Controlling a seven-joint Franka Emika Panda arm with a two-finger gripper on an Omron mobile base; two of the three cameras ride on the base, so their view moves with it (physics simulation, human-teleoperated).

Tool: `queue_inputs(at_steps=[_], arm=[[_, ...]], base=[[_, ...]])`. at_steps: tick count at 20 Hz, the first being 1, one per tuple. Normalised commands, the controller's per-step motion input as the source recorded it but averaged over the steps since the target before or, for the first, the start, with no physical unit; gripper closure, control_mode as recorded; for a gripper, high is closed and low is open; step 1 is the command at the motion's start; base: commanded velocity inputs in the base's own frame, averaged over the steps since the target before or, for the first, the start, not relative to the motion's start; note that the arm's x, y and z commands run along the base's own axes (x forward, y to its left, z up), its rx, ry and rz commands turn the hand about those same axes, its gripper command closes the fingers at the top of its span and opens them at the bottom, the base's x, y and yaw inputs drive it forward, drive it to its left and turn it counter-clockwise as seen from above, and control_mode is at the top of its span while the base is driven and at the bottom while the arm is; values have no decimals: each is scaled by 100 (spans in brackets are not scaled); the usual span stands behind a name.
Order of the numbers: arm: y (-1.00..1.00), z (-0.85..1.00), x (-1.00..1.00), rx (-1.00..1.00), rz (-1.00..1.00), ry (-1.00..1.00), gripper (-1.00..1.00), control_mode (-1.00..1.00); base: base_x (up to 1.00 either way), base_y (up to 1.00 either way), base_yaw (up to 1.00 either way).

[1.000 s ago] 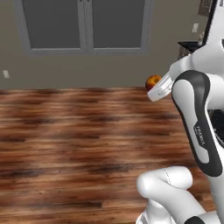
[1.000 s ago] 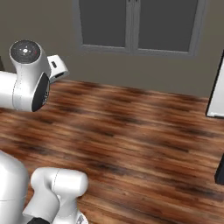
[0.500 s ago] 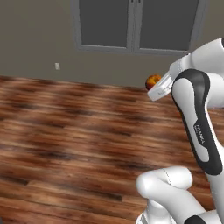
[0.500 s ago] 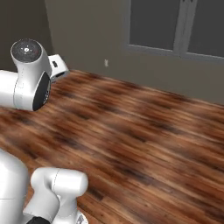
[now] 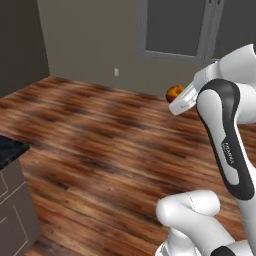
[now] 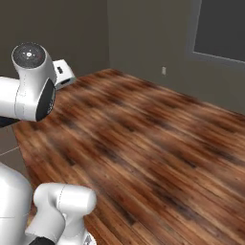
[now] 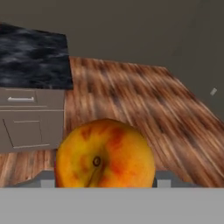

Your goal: Retrieve the peach and orange from the fridge and place them into the bowl on the dining table.

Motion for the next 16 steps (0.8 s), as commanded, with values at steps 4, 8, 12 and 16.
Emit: queue_inputs(at_steps=[4, 8, 12, 16], arm=[[0, 0, 0, 0, 0, 0, 100, 100], [0, 0, 0, 0, 0, 0, 100, 100], [0, 0, 0, 0, 0, 0, 100, 100], [0, 0, 0, 0, 0, 0, 100, 100]], base=[[0, 6, 41], [0, 7, 41], [1, 11, 40], [20, 11, 36]])
